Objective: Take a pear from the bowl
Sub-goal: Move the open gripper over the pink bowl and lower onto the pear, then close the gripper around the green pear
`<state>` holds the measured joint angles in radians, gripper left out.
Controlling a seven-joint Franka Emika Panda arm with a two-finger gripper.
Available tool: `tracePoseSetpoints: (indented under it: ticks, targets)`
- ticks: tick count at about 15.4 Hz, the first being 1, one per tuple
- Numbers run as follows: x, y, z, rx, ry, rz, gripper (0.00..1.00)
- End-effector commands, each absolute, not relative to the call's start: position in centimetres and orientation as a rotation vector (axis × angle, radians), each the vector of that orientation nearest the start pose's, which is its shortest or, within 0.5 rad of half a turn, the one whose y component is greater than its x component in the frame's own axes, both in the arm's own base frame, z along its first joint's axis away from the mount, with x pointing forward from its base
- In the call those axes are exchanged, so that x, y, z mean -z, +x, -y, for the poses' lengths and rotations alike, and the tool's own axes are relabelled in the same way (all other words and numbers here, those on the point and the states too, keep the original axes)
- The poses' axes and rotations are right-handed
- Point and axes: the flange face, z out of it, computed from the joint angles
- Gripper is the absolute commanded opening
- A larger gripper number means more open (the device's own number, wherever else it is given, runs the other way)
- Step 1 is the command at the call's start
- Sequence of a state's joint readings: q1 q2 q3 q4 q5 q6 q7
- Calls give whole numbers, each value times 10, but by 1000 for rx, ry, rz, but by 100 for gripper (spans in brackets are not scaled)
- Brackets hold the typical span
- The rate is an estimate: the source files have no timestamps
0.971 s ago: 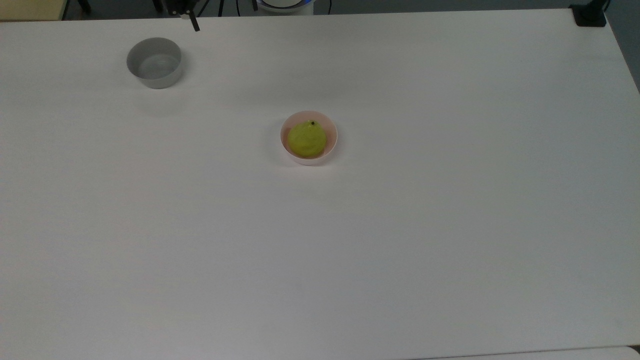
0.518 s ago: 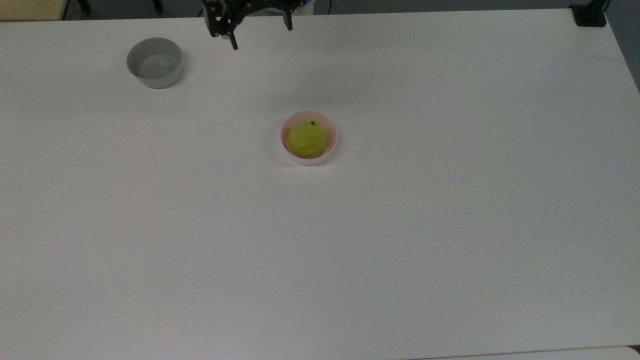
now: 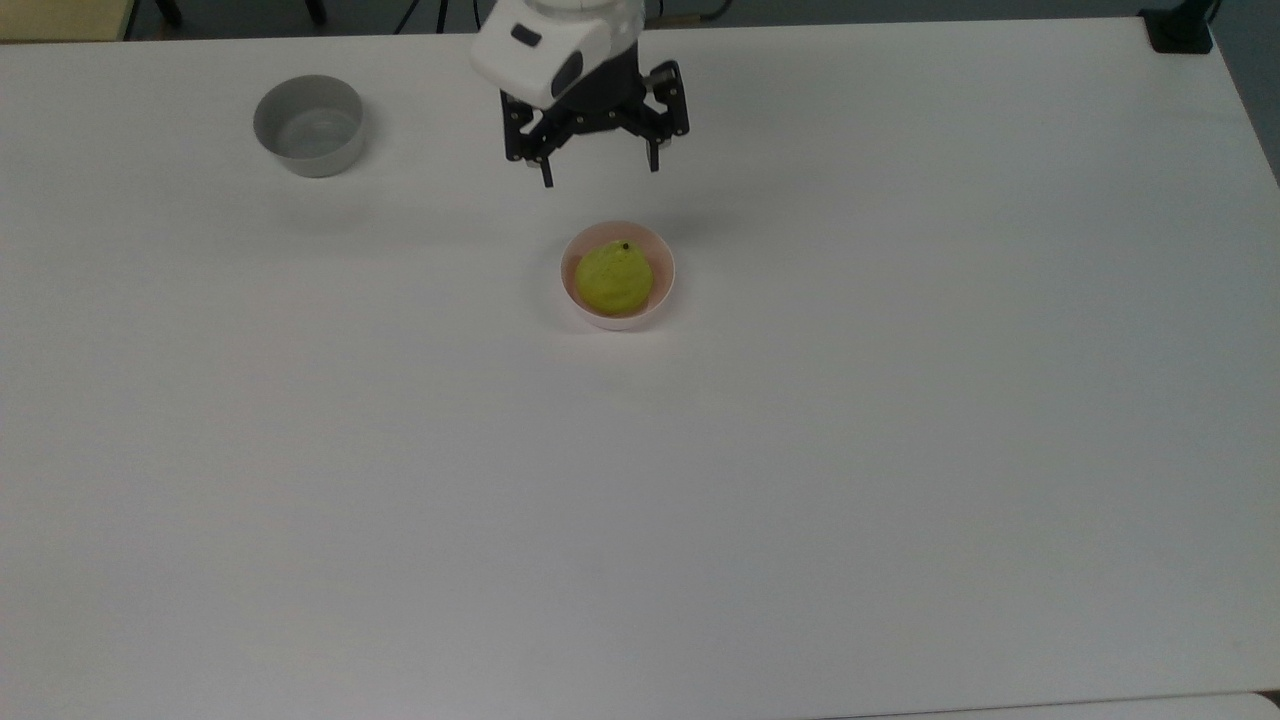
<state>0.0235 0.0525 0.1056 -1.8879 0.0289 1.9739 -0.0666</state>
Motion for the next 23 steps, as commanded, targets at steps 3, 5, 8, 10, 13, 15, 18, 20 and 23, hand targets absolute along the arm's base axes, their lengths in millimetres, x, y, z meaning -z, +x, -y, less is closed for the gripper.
tracePoseSetpoints:
  ticks: [3, 5, 8, 10, 13, 15, 18, 20, 23]
  targets:
    - [-427, 583, -97, -25, -3131, 317, 100]
    - [-416, 584, -101, -49, -3148, 348, 100]
    - [-392, 582, -109, -17, -3147, 377, 100]
    - [-378, 579, -109, 36, -3165, 363, 100]
    - [-359, 573, -112, 9, -3212, 410, 100]
    - [-351, 573, -112, -1, -3221, 429, 98]
    - [-341, 578, -112, 41, -3216, 437, 85]
    - [-341, 582, -111, 89, -3208, 431, 81]
    - [-337, 582, -112, 85, -3208, 436, 59]
